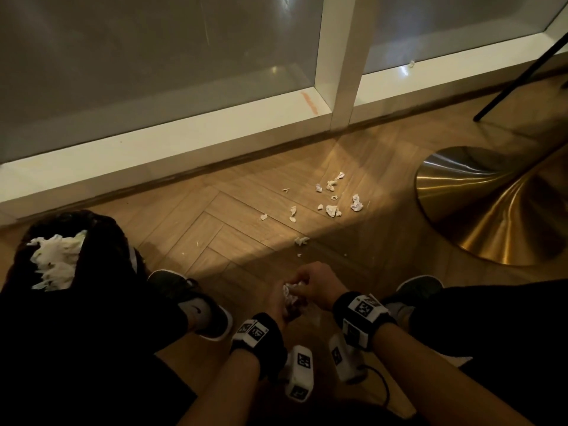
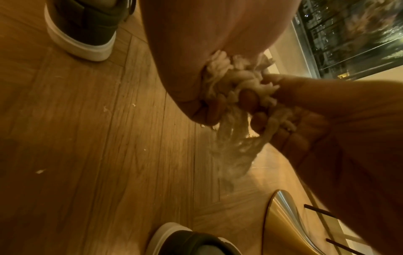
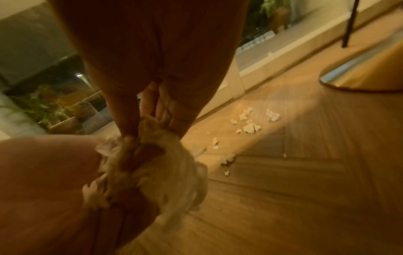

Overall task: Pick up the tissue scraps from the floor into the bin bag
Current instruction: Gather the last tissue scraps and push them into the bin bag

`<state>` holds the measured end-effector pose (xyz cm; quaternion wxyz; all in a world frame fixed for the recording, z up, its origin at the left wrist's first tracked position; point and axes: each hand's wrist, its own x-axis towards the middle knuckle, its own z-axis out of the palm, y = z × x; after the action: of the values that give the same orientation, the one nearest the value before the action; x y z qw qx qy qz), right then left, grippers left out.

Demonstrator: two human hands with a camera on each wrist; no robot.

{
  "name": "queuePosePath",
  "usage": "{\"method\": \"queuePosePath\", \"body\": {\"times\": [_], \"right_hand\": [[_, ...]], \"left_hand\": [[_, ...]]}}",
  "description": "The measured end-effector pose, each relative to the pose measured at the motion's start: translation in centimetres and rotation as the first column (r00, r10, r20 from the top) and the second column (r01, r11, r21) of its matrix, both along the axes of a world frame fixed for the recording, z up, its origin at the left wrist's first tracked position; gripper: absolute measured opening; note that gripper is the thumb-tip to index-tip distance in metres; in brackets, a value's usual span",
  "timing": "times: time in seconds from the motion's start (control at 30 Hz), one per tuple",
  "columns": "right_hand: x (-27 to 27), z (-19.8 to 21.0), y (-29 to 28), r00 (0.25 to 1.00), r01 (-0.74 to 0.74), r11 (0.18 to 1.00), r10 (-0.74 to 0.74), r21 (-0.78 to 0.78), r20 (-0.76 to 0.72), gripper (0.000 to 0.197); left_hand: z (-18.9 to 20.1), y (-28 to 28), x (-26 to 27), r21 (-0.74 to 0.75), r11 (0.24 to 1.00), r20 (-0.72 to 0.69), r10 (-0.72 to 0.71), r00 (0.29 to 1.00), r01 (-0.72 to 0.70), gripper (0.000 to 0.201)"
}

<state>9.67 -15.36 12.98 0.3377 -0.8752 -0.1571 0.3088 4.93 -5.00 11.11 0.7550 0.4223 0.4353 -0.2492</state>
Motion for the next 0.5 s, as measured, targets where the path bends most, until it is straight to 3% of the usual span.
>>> {"method": "queuePosePath", "body": {"times": [0.17,0.3,0.5], "right_hand": [[-1.7,-1.2,-0.2,0.981,0.192,0.977,-0.19,0.097,-0.035,0.007],[-1.5,-1.0,0.3,0.992,0.116,0.991,-0.119,0.072,0.039,0.006],[-1.0,-1.1,0.5,0.999,-0.013,0.996,0.015,0.09,-0.031,0.034]], "left_hand": [[-1.4,-0.3,-0.4,-0.071,0.994,0.026,0.087,0.996,-0.085,0.033],[-1.6,0.0,0.0,-0.082,0.987,0.033,0.139,0.99,-0.136,0.033],[-3.3,1.4,-0.3,-0.149,0.97,0.037,0.198,0.98,-0.191,0.031]]}}
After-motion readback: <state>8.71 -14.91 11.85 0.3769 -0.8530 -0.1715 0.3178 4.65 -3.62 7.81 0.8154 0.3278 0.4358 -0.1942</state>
